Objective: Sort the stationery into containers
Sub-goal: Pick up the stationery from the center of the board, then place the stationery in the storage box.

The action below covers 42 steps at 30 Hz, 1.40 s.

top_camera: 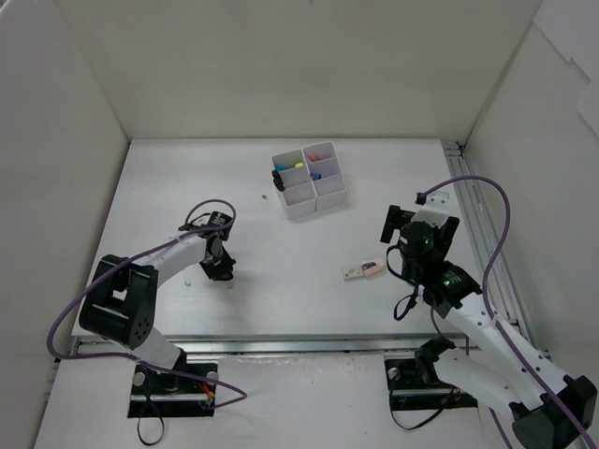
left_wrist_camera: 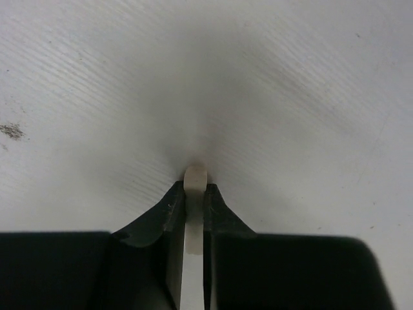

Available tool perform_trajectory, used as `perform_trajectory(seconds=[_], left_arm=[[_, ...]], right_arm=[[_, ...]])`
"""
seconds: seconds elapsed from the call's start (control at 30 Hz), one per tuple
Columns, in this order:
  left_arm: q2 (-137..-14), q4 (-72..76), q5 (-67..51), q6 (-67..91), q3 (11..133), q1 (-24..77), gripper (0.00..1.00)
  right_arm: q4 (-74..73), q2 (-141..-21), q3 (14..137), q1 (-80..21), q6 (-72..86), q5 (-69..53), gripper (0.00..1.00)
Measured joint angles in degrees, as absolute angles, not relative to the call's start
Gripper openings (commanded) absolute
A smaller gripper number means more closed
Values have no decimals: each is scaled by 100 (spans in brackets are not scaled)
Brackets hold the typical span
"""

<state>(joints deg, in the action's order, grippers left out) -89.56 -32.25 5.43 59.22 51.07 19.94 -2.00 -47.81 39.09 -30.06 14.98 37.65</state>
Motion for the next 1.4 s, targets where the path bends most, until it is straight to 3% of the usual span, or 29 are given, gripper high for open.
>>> perform_trajectory(seconds=[0.33,0.6,0.93,1.3,1.4], left_arm=[[-9048,-3159,440,4661,6495,2506,0],[-9913,-1975,-958,908,8702,3122,0],[-11690,-2316,-2010,-2290,11093,3232,0],[-12425,-2637,-1859,-3487,11310,3253,0],[-12431,-2609,-1820,-3555,11264,3253,6]], right_arm=[[-198,-4482,3898,-3006,1494,3809,98],[-198,-4565,3898,-3009,1382,3830,98],[-104,-5063,3896,-3009,1197,3863,98],[-19,-5096,3885,-3006,1192,3861,98],[8,-5181,3885,-3006,1190,3865,98]])
